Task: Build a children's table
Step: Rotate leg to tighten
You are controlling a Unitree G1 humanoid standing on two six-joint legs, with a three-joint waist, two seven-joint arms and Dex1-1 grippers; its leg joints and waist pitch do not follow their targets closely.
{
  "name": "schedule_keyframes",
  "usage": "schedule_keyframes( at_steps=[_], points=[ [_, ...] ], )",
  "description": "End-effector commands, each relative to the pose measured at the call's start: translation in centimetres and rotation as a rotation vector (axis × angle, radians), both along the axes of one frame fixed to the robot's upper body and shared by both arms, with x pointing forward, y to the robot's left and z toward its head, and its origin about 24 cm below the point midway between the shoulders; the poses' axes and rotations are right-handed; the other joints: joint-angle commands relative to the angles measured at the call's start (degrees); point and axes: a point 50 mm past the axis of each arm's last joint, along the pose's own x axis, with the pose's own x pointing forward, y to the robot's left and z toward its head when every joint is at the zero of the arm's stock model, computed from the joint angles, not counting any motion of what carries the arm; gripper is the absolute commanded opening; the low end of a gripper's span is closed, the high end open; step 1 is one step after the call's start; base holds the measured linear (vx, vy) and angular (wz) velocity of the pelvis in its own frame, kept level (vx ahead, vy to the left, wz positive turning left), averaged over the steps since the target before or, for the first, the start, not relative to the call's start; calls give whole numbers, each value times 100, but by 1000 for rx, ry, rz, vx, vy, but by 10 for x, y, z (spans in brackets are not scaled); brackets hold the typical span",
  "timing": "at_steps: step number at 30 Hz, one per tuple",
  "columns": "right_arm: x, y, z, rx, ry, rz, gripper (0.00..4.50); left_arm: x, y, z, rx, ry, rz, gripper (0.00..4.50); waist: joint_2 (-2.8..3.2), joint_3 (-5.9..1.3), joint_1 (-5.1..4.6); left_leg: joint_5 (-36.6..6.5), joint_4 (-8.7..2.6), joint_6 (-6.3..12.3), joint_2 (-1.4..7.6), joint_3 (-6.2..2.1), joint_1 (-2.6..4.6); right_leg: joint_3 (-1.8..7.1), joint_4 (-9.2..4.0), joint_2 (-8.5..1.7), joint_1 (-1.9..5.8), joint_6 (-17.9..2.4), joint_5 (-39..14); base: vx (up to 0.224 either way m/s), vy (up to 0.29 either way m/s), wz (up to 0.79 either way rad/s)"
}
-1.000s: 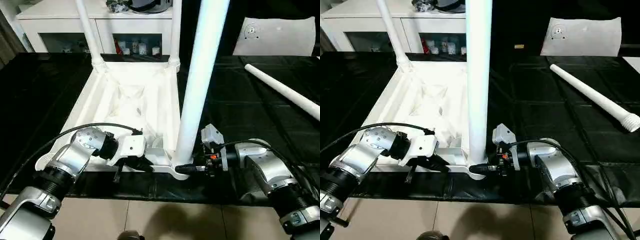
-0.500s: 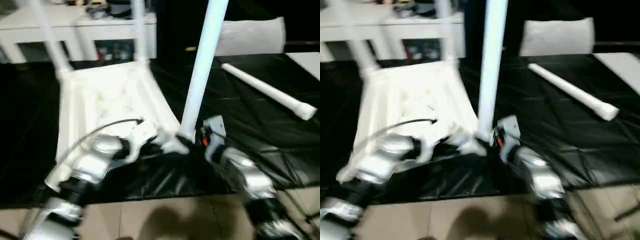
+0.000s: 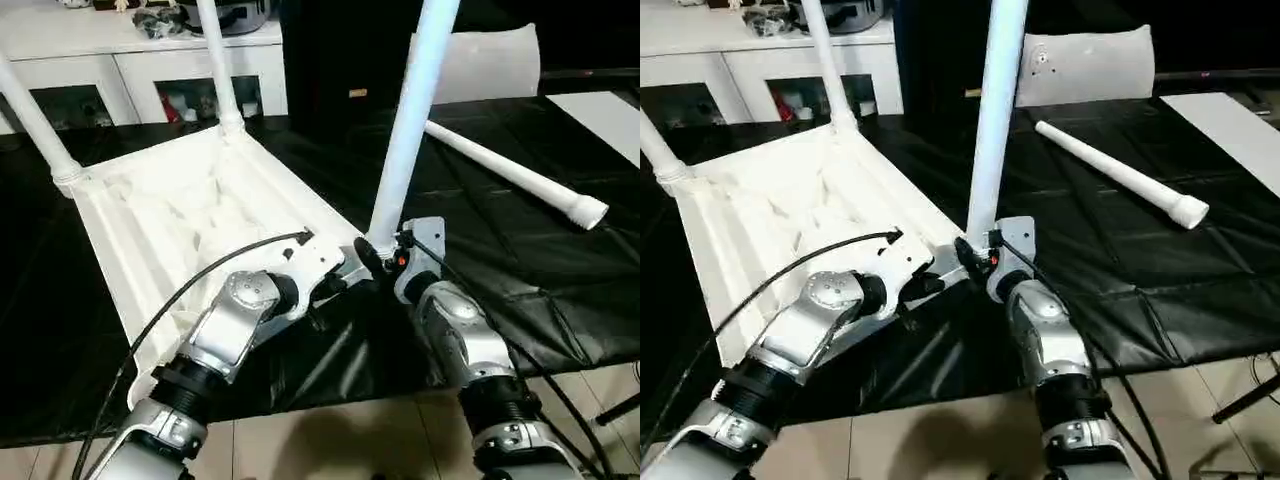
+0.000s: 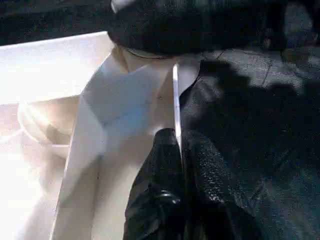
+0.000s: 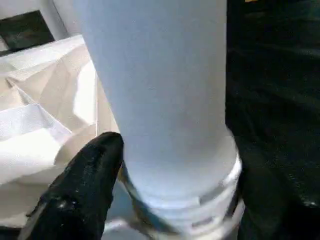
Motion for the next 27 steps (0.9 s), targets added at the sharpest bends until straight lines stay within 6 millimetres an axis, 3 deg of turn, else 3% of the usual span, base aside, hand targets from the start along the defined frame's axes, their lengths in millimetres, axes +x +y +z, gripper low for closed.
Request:
schedule_keyframes(
  at_steps=[1,3,5,10,16,22,27],
  points=[
    [-11,14,-15,-4,58,81,402,4,4,8,40,-54,-28,0,-21,-378,100,-1046,-411,389,332,-135,-116,435,-335,-518,292,-696,-1672,0,0,0],
    [-13,4,-9,-11,-6,121,417,0,14,5,62,-43,-86,0,-40,-384,131,-938,-385,443,326,-110,-119,446,-307,-522,286,-737,-1578,0,0,0],
    [-17,-5,-3,-4,-54,172,434,-2,22,3,67,-25,-108,0,-7,-385,194,-808,-367,509,333,-86,-120,456,-294,-511,270,-729,-1492,0,0,0],
    [-27,-32,9,-25,-130,300,445,-7,38,0,66,11,-202,0,1,-368,300,-1014,-403,451,389,-80,-56,466,-303,-476,239,-724,-1626,0,0,0],
    [-37,-57,24,-77,-133,545,445,-18,57,-1,108,114,-428,0,-58,-363,386,-1027,-399,514,360,-34,-35,508,-289,-473,233,-760,-1682,0,0,0],
    [-43,-53,26,-118,-82,741,445,-21,66,1,150,168,-544,0,-63,-347,516,-1066,-399,443,361,2,8,512,-330,-463,194,-644,-2173,0,0,0],
    [-45,-45,25,-154,-55,864,445,-22,66,2,153,203,-641,0,-79,-358,588,-1038,-399,381,376,8,26,526,-323,-478,176,-629,-2240,0,0,0]
  ],
)
